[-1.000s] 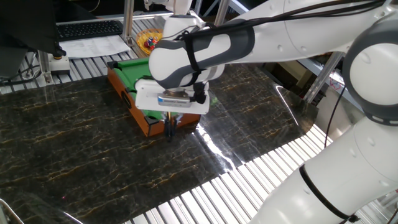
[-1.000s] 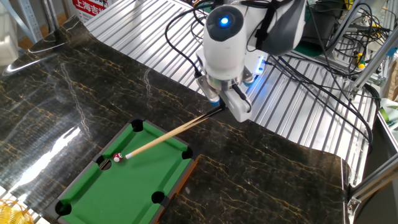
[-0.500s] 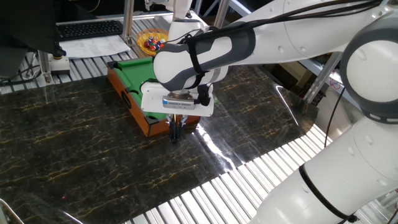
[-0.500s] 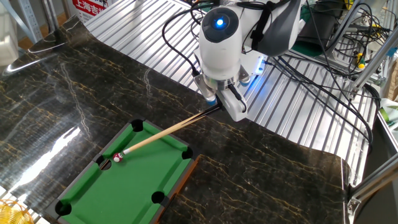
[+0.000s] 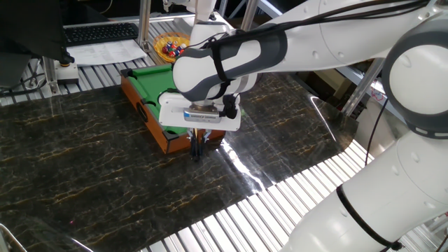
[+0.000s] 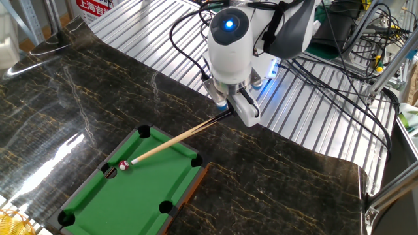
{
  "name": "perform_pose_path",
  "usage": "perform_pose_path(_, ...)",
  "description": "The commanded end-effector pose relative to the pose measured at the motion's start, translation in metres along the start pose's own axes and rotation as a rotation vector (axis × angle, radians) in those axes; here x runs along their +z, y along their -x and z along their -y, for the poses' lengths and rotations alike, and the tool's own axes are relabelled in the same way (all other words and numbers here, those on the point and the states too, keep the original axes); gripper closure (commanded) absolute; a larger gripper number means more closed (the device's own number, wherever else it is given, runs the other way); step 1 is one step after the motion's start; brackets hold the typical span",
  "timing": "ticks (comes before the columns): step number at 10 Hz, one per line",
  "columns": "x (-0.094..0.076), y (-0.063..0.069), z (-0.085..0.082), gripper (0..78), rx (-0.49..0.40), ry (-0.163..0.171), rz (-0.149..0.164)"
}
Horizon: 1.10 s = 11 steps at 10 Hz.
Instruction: Hit the pool ball
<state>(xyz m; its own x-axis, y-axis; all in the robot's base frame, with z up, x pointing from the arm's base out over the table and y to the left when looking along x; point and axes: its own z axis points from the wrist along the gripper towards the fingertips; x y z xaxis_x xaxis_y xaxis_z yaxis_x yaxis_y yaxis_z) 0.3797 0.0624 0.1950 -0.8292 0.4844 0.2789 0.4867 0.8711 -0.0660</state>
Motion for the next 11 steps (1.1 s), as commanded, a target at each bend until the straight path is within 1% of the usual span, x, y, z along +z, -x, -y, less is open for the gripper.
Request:
perform_pose_path(1, -0.001, 0.000, 0.000, 76.4, 0.002, 0.000, 0.002)
perform_pose_path(4, -0.001, 0.001, 0.000, 76.4, 0.004, -0.004, 0.006)
perform_pose_path(7, -0.003, 0.005, -0.002, 76.4, 0.000, -0.004, 0.008)
perform_pose_path(9, -0.014, 0.021, -0.005, 76.4, -0.005, -0.018, 0.011)
perform_pose_path(10, -0.018, 0.032, -0.005, 76.4, -0.011, -0.038, 0.021)
perform_pose_path(11, -0.021, 0.048, -0.005, 76.4, -0.024, -0.046, 0.026)
